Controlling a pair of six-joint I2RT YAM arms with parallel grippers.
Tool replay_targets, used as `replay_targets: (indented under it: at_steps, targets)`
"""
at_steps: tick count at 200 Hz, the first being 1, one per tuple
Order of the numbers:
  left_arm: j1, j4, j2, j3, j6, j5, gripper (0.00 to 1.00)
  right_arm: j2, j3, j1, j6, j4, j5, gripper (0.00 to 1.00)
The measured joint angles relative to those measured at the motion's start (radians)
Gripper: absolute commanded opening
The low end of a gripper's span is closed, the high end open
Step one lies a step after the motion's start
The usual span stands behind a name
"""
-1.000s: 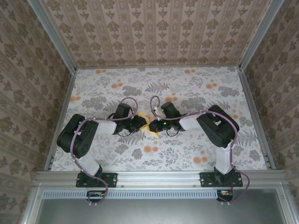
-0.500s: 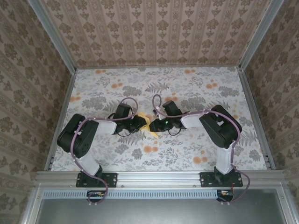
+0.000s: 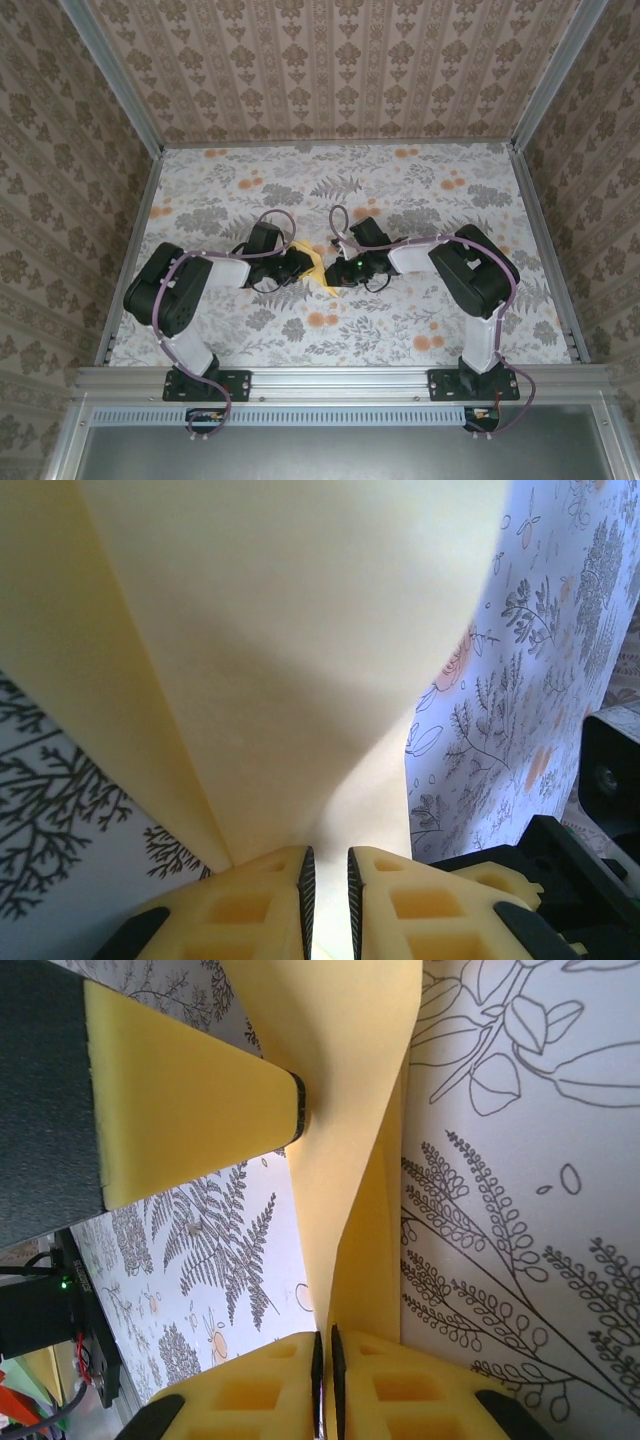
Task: Fold a paper plane with a square sheet of paper (pick it up from the middle)
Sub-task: Fold the wing for the fifth time at the center of the table.
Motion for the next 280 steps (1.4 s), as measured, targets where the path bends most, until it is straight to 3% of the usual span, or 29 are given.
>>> replay_targets:
  at_steps: [104, 190, 224, 254, 280]
  targets:
    - [0.001, -0.004, 0.006, 0.000, 0.000, -0.004, 0.15, -0.004, 0.042, -0.004, -0.001, -0.108, -0.002, 0.21]
    - [0.006, -0.009, 0.007, 0.000, 0.000, -0.004, 0.13, -0.002, 0.032, -0.006, -0.008, -0.152, -0.010, 0.14]
    - [0.006, -0.012, 0.007, 0.000, 0.000, -0.004, 0.12, -0.006, 0.040, -0.006, -0.005, -0.168, -0.012, 0.24]
    - [0.007, -0.020, 0.009, 0.003, 0.000, -0.005, 0.09, -0.102, 0.021, -0.006, -0.005, -0.209, 0.042, 0.29]
    - [0.006, -0.024, 0.009, 0.005, 0.000, -0.007, 0.08, -0.219, 0.016, 0.003, -0.008, -0.225, 0.104, 0.22]
